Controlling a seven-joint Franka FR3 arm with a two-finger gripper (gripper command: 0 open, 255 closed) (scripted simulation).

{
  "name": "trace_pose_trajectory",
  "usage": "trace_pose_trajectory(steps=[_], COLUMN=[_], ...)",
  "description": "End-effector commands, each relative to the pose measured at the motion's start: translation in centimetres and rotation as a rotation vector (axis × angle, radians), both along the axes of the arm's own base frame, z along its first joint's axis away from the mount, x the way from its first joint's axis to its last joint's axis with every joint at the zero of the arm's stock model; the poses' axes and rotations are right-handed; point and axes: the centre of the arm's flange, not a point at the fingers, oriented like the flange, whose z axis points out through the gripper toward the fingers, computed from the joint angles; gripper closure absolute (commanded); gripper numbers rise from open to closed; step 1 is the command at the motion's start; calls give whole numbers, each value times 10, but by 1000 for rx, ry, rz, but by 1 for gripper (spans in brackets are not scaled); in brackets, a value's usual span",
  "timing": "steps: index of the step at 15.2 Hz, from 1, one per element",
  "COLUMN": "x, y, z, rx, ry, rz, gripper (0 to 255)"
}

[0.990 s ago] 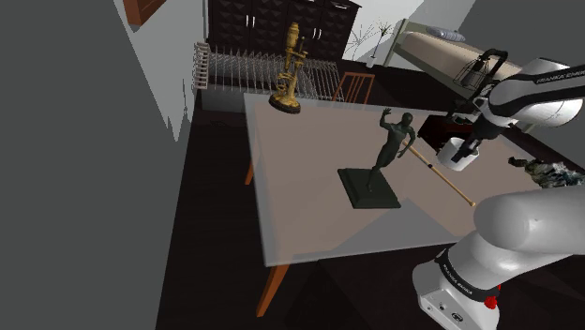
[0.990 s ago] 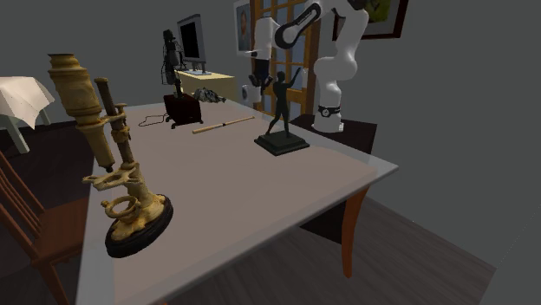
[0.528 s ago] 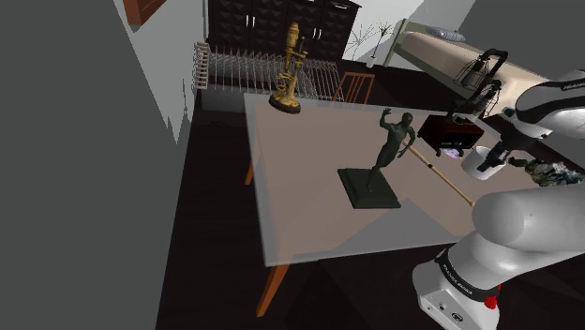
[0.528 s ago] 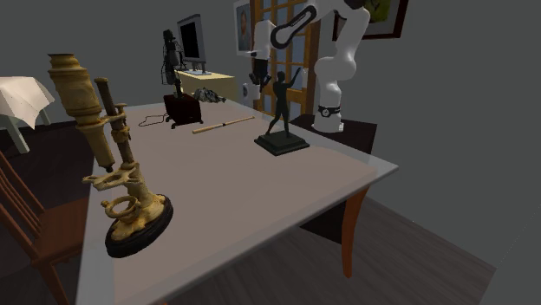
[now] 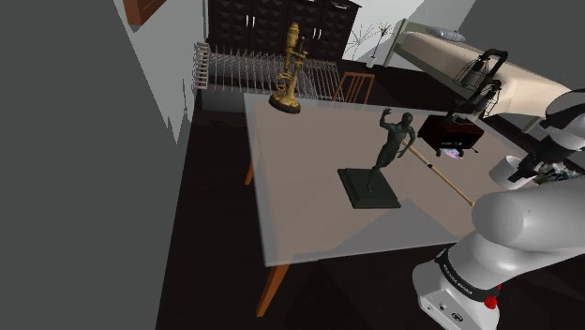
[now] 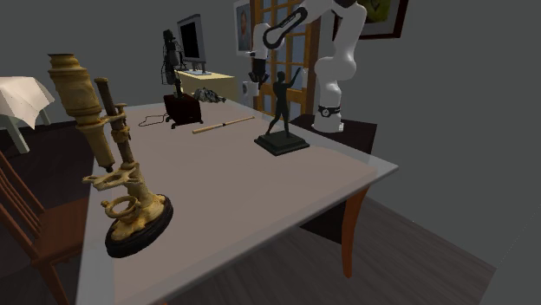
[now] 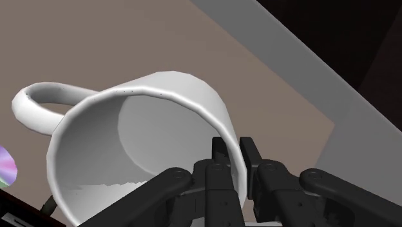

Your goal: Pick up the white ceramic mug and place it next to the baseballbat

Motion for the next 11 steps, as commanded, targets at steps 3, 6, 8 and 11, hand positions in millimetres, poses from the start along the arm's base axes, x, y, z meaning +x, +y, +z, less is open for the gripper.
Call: trace_pose_trajectory(steps=[3, 6, 8, 11], x=[-25, -25, -25, -25], y=[-19, -19, -19, -19], z=[-3, -19, -30, -46], rx=[0, 0, 0, 0], ry=[0, 0, 0, 0], rz=[3, 3, 3, 3], gripper=[255, 255, 255, 255])
